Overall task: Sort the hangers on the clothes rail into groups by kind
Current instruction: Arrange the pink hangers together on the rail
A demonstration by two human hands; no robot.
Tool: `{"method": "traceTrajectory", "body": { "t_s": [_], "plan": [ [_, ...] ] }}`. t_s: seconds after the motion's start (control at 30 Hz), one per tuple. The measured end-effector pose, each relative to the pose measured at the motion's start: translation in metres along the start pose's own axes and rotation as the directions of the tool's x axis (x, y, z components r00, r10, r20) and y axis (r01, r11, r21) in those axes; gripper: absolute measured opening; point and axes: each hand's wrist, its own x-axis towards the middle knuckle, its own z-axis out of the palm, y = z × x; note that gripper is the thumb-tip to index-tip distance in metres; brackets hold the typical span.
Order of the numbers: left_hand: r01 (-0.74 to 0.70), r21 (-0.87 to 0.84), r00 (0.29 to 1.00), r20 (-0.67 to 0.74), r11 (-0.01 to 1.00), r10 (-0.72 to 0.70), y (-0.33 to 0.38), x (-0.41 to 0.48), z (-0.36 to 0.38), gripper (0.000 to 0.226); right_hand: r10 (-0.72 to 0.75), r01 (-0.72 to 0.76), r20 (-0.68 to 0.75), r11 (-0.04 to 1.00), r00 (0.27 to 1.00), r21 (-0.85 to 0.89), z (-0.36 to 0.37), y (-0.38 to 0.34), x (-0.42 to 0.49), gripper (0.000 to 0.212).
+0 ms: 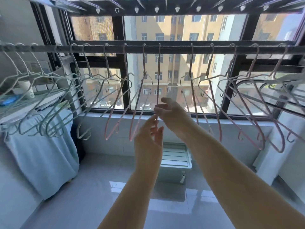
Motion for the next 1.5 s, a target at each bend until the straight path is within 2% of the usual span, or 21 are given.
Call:
{"method": "traceTrajectory", "body": {
  "t_s": [0.13,0.23,0.47,0.93,1.0,1.03,1.1,1.17,1.2,1.27,1.37,1.5],
  "plan": [
    [0.035,-0.017,0.998,0.058,0.999,-0.034,-0.006,-0.002,-0.008,0.030,0.098,-0.088,-0.005,0.911,0.995,0.403,0.011,0.009,0.006,0.056],
    [-0.013,0.003,0.995,0.100,1.000,0.013,-0.001,0.001,-0.013,0.030,0.122,-0.097,-0.009,0.830,0.992,0.548,0.011,0.011,0.007,0.051],
    [-0.005,-0.052,0.984,0.179,0.999,0.014,0.002,0.010,-0.011,0.032,0.158,-0.071,-0.120,0.845,0.980,0.530,0.011,0.005,0.006,0.038],
    [-0.056,-0.108,0.958,0.273,0.993,0.084,0.002,0.017,-0.008,0.033,0.234,-0.100,-0.187,0.837,0.954,0.537,0.007,0.000,0.004,0.041],
    [-0.065,-0.107,0.949,0.299,0.992,0.095,0.002,0.016,-0.009,0.035,0.238,-0.108,-0.190,0.847,0.953,0.520,0.008,0.000,0.003,0.040],
    [-0.068,-0.101,0.943,0.317,0.993,0.097,0.001,0.016,-0.010,0.037,0.231,-0.115,-0.216,0.888,0.949,0.444,0.009,0.001,0.003,0.040],
    [-0.060,-0.103,0.943,0.321,0.993,0.090,-0.002,0.015,-0.016,0.042,0.148,-0.135,-0.333,0.989,0.931,0.061,0.013,0.001,0.002,0.042],
    [-0.063,-0.120,0.964,0.250,0.991,0.092,-0.007,0.016,-0.028,0.043,-0.033,-0.078,-0.405,0.964,0.914,-0.254,0.019,-0.001,0.000,0.048],
    [-0.085,-0.117,0.977,0.187,0.989,0.106,-0.010,0.017,-0.036,0.041,-0.117,-0.020,-0.414,0.950,0.903,-0.312,0.024,-0.004,-0.002,0.049],
    [-0.139,-0.099,0.989,0.043,0.985,0.144,-0.017,0.019,-0.051,0.035,-0.223,0.093,-0.396,0.943,0.891,-0.320,0.035,-0.011,-0.003,0.048],
    [-0.144,-0.060,0.988,-0.061,0.988,0.140,-0.025,0.022,-0.069,0.036,-0.205,0.136,-0.296,0.962,0.933,-0.239,0.059,-0.019,-0.001,0.047],
    [0.025,-0.041,0.993,0.113,0.999,-0.020,-0.042,0.020,-0.078,0.042,0.008,-0.017,-0.162,0.998,0.987,-0.054,0.088,-0.018,0.004,0.047]
  ]
}}
